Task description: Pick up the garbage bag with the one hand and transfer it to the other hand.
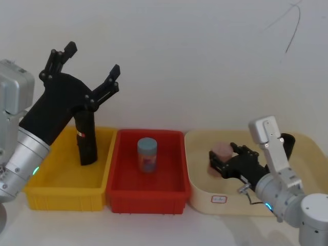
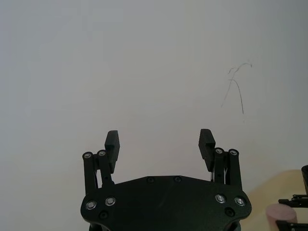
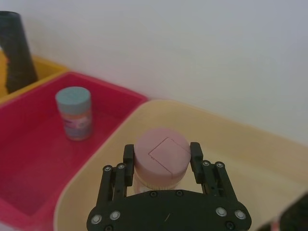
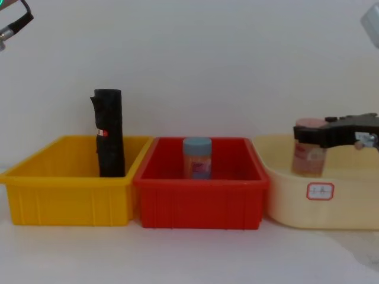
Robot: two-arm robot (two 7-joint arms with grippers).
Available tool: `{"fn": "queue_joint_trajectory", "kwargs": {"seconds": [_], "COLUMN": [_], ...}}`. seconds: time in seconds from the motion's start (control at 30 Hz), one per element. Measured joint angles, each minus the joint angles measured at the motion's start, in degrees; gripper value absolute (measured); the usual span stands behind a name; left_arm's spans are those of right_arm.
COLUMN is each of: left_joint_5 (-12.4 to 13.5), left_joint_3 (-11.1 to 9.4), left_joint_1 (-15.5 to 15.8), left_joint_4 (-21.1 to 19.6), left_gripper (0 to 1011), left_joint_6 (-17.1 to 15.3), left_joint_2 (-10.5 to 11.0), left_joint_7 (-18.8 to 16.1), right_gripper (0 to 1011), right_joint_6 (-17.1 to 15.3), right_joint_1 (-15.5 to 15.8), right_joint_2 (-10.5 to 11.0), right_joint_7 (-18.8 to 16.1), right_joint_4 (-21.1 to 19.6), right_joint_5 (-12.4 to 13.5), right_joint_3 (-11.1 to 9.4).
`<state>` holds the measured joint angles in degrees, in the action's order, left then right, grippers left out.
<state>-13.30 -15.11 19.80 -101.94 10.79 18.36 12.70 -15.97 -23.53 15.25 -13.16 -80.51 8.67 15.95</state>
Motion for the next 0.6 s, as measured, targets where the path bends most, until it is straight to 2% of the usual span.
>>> {"fn": "queue_joint_trajectory", "kwargs": {"seconds": [0.17,0.47,0.6], "left_joint_5": [0.0,0.0,0.0], "left_joint_3": [0.0,0.0,0.0], "left_joint_1": [0.0,0.0,0.0], "left_joint_4": [0.0,0.0,0.0], "left_gripper": [1001,1001,1001], "left_joint_6": [0.0,0.0,0.0], "left_joint_2": [0.0,0.0,0.0], "left_joint_7": [0.0,0.0,0.0], "right_gripper": [694,972,1000], "right_joint_6": [0.05,0.13,0.17], "right_joint_1": [0.29,1.08,1.57], "right_joint_2": [-0.07,-0.38,-0.43], "right_joint_7": [1.02,1.9,1.9], "right_joint_4": [0.17,-1.14,-2.37], "right_joint_5": [0.04,1.22,1.8], "right_joint_3": [-1.32,-4.19,-4.99]}}
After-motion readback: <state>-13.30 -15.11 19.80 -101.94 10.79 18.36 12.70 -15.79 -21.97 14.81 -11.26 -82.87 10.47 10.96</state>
